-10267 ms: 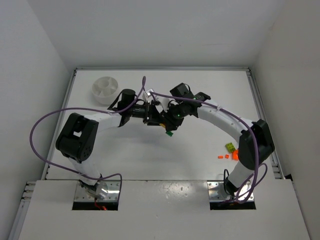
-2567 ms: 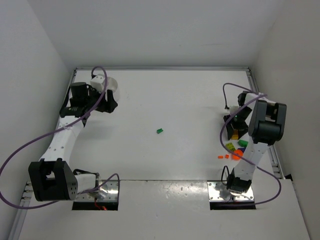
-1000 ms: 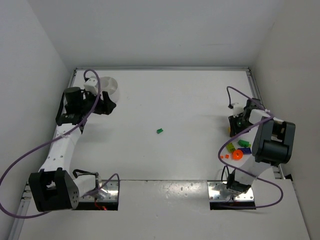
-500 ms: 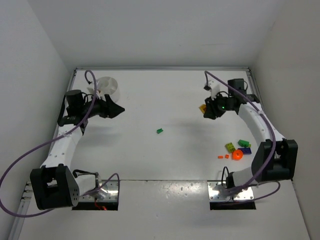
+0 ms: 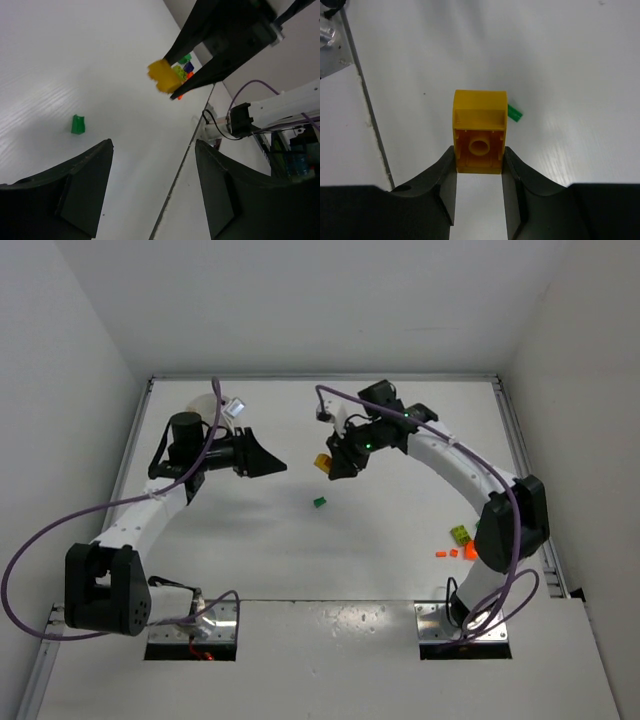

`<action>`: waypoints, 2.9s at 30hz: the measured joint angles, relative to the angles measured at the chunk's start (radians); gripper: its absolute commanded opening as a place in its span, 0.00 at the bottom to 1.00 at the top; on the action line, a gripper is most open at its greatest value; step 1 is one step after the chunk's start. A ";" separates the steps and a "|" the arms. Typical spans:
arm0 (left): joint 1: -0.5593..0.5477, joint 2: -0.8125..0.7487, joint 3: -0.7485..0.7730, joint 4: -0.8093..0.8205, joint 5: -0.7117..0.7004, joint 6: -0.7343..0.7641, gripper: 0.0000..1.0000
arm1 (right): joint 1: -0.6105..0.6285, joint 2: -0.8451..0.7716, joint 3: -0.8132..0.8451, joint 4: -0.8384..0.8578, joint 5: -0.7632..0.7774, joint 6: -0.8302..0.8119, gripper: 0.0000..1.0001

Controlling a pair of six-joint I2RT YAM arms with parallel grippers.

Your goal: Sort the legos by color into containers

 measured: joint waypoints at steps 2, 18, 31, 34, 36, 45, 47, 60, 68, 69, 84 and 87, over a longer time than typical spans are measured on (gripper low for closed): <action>-0.011 0.008 0.000 0.023 0.013 -0.021 0.72 | 0.043 0.018 0.003 0.008 0.008 0.012 0.00; -0.021 0.095 0.000 0.089 0.042 -0.110 0.71 | 0.211 0.074 0.089 0.035 0.113 0.046 0.00; -0.038 0.131 -0.007 0.129 0.100 -0.150 0.54 | 0.293 0.099 0.126 0.038 0.247 0.027 0.00; -0.038 0.162 -0.007 0.121 0.111 -0.150 0.54 | 0.301 0.099 0.128 0.048 0.288 0.024 0.00; -0.038 0.167 -0.007 0.116 0.112 -0.150 0.54 | 0.303 0.099 0.128 0.058 0.309 0.023 0.00; -0.038 0.168 -0.007 0.112 0.117 -0.151 0.33 | 0.314 0.100 0.128 0.064 0.372 0.019 0.22; -0.038 0.167 -0.007 0.108 0.117 -0.151 0.30 | 0.316 0.100 0.128 0.064 0.378 0.018 0.24; 0.105 0.063 -0.005 0.019 0.000 -0.045 0.14 | 0.306 0.019 0.019 0.083 0.379 0.018 0.73; 0.304 0.171 0.241 -0.206 -0.209 0.111 0.13 | 0.168 -0.176 -0.214 0.116 0.460 0.029 0.75; 0.323 0.191 0.278 -0.223 -0.248 0.126 0.13 | 0.149 -0.187 -0.232 0.121 0.474 0.031 0.77; 0.408 0.424 0.547 -0.326 -0.636 0.157 0.17 | 0.039 -0.202 -0.284 0.190 0.493 0.078 0.78; 0.408 0.463 0.561 -0.336 -0.657 0.159 0.18 | 0.030 -0.202 -0.285 0.193 0.487 0.083 0.78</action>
